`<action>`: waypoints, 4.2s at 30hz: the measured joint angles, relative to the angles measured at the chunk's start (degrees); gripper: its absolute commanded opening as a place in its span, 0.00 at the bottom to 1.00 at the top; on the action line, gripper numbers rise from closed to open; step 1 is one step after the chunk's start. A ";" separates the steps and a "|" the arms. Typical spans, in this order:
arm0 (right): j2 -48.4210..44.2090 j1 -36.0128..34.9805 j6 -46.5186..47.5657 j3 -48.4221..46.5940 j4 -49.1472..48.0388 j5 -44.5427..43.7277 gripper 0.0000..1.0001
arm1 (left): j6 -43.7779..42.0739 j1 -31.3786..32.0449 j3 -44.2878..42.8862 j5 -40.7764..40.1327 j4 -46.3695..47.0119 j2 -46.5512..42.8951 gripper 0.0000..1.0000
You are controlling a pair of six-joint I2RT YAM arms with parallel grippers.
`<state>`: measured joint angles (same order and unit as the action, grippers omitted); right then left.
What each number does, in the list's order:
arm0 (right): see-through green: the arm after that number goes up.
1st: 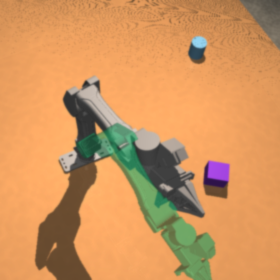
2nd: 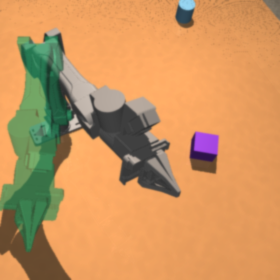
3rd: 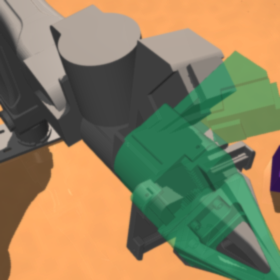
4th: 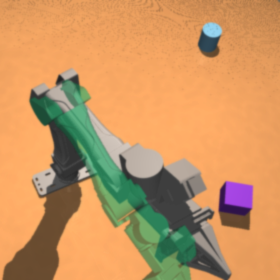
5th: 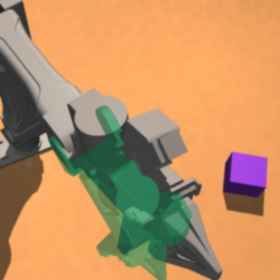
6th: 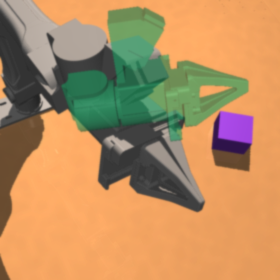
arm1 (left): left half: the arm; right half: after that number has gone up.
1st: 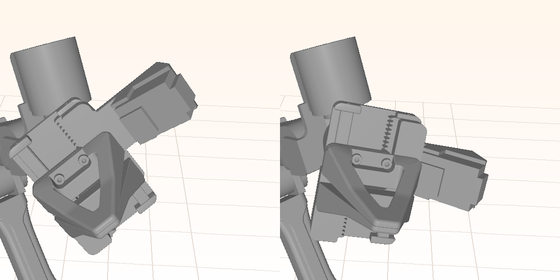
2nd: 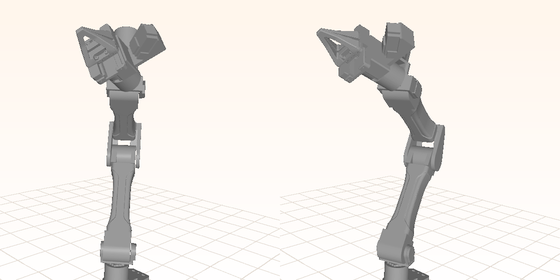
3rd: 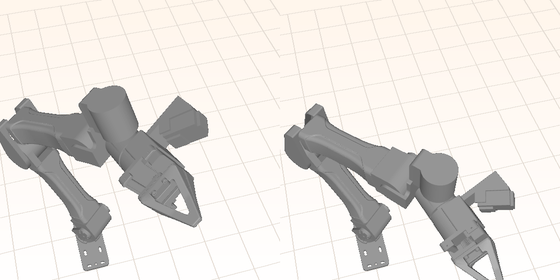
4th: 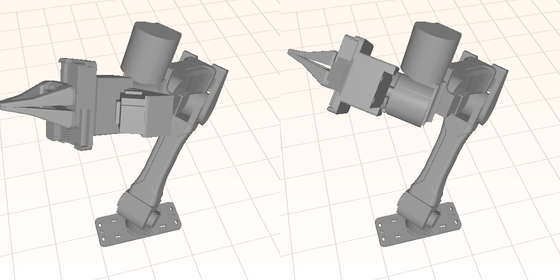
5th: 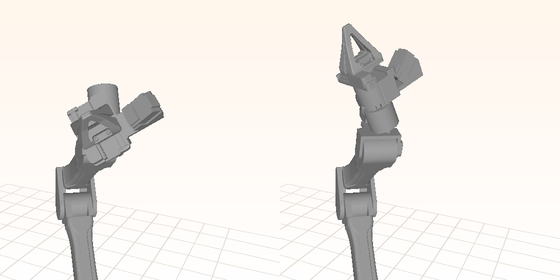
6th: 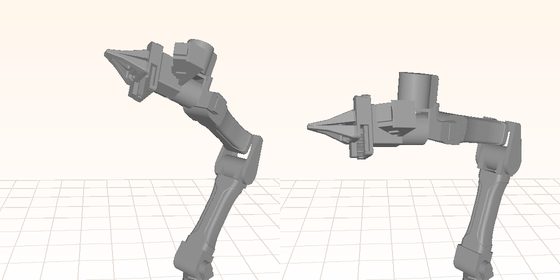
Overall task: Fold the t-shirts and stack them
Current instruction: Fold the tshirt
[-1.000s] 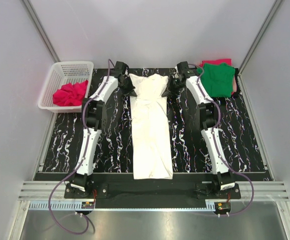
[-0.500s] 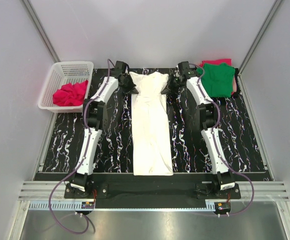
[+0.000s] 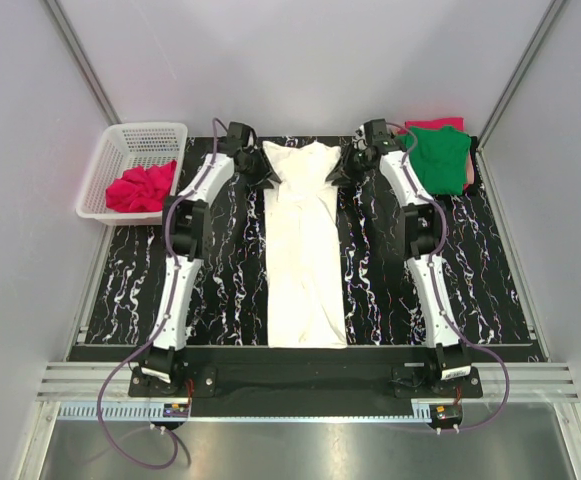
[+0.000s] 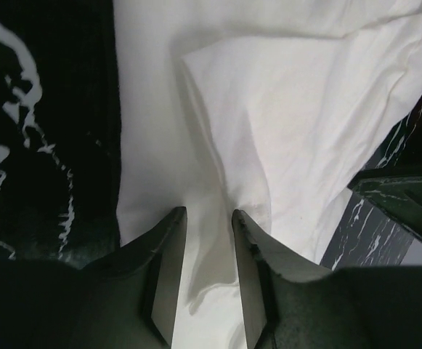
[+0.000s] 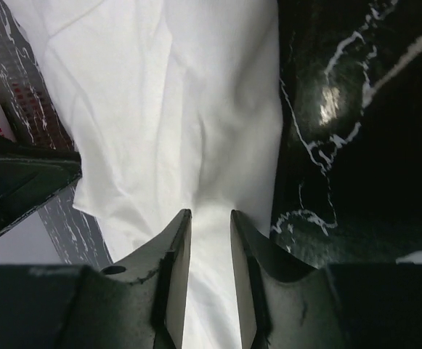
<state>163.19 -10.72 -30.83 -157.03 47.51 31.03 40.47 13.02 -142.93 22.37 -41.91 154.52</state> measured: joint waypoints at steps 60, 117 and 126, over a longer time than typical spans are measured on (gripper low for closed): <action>-105.74 -16.35 -21.99 134.62 -15.63 2.45 0.54 | 0.24 15.23 111.54 16.68 7.78 -86.05 0.63; -84.15 -18.38 -23.30 135.73 -38.86 9.62 0.53 | 6.38 17.09 119.30 25.42 31.71 -71.45 0.57; -81.07 -18.53 -22.95 135.69 -44.92 11.63 0.53 | 9.64 17.09 122.86 26.25 37.86 -73.02 0.60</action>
<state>82.13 -29.26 -53.78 -21.34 2.59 42.65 50.11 30.11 -20.08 48.62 -4.05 81.49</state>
